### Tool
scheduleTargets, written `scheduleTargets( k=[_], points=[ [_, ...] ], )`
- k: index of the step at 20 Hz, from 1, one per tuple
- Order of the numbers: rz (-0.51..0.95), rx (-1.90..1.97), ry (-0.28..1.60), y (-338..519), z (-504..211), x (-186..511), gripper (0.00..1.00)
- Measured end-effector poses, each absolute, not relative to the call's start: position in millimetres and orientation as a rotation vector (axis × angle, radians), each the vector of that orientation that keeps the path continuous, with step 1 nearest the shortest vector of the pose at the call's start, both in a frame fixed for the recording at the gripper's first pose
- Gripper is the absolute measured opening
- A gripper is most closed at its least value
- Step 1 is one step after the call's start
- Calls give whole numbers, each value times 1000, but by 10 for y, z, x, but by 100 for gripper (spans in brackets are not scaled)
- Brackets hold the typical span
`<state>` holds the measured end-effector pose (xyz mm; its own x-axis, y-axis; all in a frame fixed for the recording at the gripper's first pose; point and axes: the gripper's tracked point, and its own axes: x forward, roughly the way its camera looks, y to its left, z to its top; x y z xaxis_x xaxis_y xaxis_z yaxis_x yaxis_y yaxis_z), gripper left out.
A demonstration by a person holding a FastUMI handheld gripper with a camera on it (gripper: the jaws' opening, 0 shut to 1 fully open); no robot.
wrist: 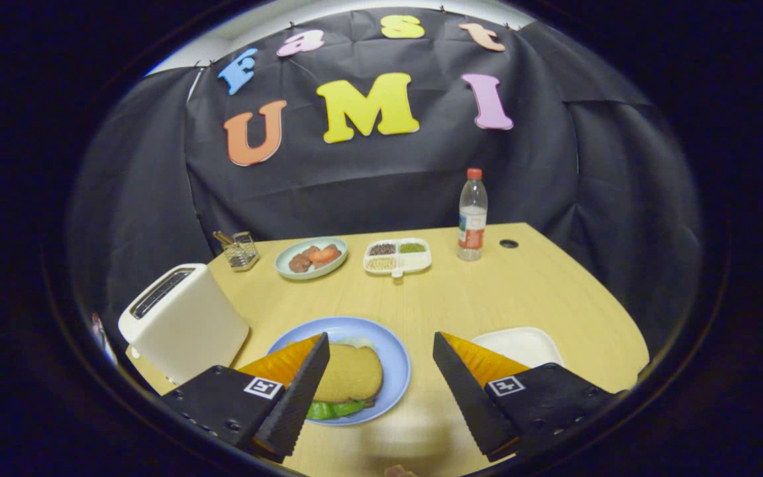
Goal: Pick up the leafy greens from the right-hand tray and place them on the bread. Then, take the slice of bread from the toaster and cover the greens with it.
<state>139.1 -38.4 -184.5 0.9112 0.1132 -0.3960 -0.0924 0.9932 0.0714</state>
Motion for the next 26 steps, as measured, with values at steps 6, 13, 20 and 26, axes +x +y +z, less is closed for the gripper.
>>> scheduleTargets(
  k=[6,13,20,26],
  points=[
    [32,29,209,-487,-1111,611,96],
    [-30,1,55,-590,-557,-419,96],
    [-6,-20,-32,-682,-352,-1188,96],
    [8,13,-46,-721,-452,-1347,96]
  ],
)
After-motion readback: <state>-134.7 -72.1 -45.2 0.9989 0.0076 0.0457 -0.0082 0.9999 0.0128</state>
